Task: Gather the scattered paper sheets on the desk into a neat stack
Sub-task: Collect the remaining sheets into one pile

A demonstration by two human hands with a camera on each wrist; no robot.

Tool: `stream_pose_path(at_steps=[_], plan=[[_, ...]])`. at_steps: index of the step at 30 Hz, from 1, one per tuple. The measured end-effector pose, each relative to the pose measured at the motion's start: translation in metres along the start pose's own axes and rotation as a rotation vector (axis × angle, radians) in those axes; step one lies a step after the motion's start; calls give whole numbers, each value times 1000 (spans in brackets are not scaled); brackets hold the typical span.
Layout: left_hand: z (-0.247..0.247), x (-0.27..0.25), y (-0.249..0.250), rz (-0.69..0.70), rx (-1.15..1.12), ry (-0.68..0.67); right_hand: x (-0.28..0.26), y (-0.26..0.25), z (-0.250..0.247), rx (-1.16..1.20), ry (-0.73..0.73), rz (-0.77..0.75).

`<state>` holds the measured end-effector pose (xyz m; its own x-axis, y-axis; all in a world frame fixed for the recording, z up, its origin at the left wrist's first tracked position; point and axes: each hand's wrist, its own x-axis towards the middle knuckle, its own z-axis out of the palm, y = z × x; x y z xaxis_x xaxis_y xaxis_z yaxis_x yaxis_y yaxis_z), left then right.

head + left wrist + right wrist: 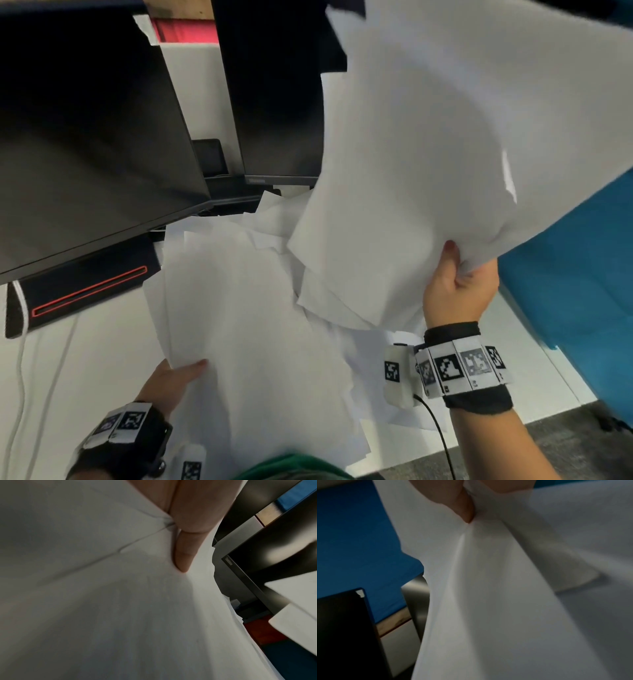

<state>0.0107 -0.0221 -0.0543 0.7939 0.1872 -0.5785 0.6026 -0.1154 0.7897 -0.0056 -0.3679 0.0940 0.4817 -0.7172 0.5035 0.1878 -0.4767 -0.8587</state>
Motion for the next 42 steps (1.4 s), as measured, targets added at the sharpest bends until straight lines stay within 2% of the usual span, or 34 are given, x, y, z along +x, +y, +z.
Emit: stream_pose_path(at_steps=[3,8,11,17,19,21,23,26,29,33,37,42], plan=[[1,-5,5,-7,-29,9,-13,-1,9,39,-112,103],[1,-7,4,-35,-98,19,-50,11,17,24,-438,337],[-5,8,-12,0,-147,26,-66,22,16,-57,-603,453],[1,-18,11,42,-200,-64,-78,39,10,-162,-890,668],[3,-22,17,23,-210,-121,-75,46,8,-169,-878,686],[5,-23,20,4,-219,-153,-68,53,7,-103,-791,730],[7,-27,28,-7,-208,-195,-62,57,7,99,-735,882],[13,-37,39,25,-200,-239,-63,62,10,233,-823,1017],[23,-47,50,-3,-215,-228,-72,57,15,193,-931,995],[17,-40,49,-88,-307,-232,-69,59,14,147,-952,950],[22,-47,52,122,-177,-251,-66,58,11,106,-1082,939],[31,-49,54,220,-151,-255,-77,65,9,178,-969,1057]])
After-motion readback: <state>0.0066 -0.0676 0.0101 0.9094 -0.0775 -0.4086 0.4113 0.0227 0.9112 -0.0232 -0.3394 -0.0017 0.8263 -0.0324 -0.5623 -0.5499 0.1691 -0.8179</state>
